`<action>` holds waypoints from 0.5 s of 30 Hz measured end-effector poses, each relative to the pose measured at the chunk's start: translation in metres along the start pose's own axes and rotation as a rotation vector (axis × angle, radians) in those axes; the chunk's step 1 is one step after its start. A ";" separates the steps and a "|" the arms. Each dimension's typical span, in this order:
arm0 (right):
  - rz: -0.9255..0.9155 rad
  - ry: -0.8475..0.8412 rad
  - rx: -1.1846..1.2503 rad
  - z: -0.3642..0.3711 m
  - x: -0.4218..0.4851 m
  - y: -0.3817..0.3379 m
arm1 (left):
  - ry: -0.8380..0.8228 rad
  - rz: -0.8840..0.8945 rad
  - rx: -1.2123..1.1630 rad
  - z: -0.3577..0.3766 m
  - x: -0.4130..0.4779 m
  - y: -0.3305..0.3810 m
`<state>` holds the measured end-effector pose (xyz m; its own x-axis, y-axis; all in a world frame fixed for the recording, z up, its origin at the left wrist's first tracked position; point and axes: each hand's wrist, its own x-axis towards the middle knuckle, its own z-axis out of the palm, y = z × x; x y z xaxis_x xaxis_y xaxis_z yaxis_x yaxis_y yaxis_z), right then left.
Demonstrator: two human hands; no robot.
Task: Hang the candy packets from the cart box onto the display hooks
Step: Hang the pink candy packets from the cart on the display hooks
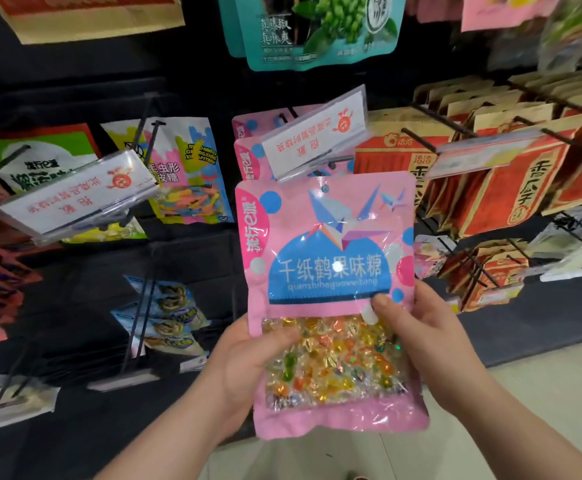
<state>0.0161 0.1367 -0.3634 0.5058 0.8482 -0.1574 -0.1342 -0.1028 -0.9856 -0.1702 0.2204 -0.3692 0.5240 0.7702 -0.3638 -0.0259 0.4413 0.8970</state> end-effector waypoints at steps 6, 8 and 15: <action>0.023 -0.002 0.010 0.001 0.010 -0.005 | 0.005 0.013 0.010 0.003 0.005 0.006; 0.020 0.002 -0.012 0.001 0.013 -0.006 | 0.007 0.013 0.004 0.003 0.004 0.008; 0.037 -0.013 -0.020 0.003 0.015 -0.011 | 0.015 -0.001 -0.005 0.004 0.002 0.012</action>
<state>0.0231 0.1520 -0.3550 0.4901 0.8500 -0.1930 -0.1352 -0.1446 -0.9802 -0.1656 0.2255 -0.3582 0.5113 0.7765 -0.3683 -0.0297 0.4442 0.8954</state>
